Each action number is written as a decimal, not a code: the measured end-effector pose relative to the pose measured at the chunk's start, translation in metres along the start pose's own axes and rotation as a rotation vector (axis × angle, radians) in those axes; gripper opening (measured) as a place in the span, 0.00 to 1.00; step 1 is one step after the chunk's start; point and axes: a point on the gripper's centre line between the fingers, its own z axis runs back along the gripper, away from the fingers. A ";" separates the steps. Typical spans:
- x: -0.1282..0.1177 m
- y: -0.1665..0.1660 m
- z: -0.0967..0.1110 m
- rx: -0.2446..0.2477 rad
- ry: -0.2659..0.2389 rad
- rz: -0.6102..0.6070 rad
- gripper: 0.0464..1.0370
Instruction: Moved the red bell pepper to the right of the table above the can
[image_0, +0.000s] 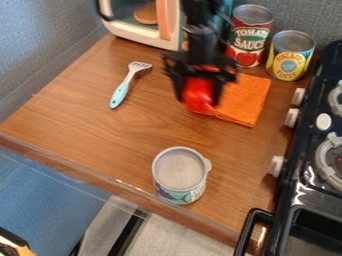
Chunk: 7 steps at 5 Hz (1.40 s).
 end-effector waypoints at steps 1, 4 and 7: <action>-0.013 -0.020 -0.014 0.014 0.042 -0.008 0.75; -0.050 -0.037 -0.026 0.075 0.113 -0.070 0.75; -0.059 -0.029 0.010 0.076 0.031 -0.030 0.97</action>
